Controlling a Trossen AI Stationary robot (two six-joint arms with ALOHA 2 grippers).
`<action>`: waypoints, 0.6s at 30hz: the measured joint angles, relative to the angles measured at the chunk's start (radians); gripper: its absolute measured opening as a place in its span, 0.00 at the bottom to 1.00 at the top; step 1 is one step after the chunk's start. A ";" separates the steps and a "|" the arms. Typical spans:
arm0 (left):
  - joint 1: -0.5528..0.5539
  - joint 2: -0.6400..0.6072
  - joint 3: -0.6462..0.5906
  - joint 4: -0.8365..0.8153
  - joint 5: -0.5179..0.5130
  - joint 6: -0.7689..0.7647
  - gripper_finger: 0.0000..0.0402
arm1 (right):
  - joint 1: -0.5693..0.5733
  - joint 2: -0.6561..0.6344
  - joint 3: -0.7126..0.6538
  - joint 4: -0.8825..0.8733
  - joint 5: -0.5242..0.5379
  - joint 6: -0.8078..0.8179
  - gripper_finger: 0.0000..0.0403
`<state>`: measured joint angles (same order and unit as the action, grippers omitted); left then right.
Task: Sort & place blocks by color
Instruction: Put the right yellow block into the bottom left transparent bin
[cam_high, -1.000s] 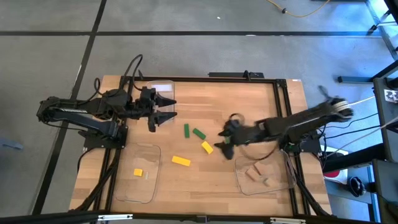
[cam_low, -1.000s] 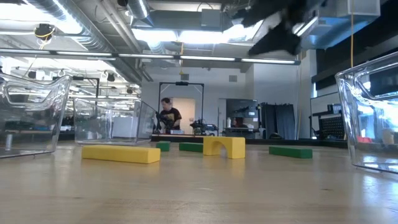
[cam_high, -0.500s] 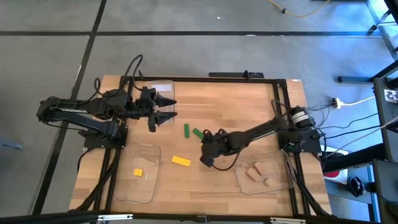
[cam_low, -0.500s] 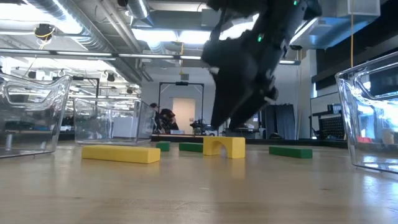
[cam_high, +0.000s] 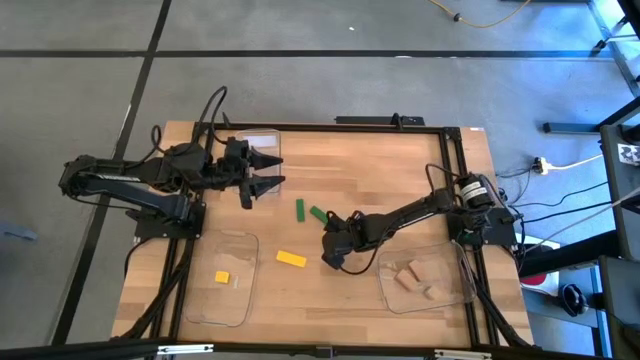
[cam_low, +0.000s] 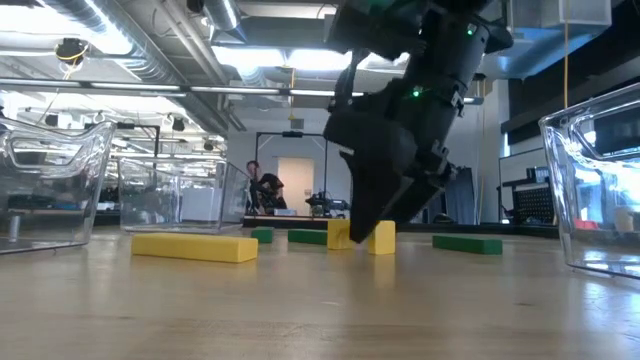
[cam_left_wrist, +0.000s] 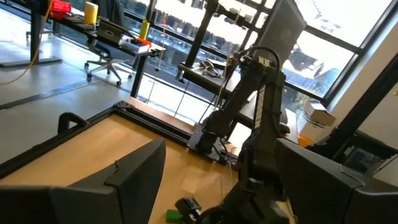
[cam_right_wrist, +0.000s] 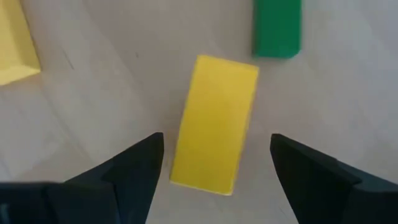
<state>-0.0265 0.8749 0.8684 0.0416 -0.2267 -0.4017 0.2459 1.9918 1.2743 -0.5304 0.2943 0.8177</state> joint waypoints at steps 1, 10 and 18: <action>0.000 0.000 0.000 0.000 0.000 -0.004 0.73 | 0.000 0.005 0.000 -0.001 -0.002 0.001 0.73; 0.000 0.000 0.000 0.005 -0.003 -0.009 0.73 | -0.001 0.021 -0.001 -0.005 -0.008 0.009 0.68; 0.000 0.000 0.000 0.005 -0.045 -0.012 0.73 | 0.020 -0.003 -0.002 -0.075 -0.036 -0.159 0.32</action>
<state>-0.0268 0.8749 0.8684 0.0461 -0.2718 -0.4137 0.2660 1.9892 1.2727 -0.6053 0.2586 0.6587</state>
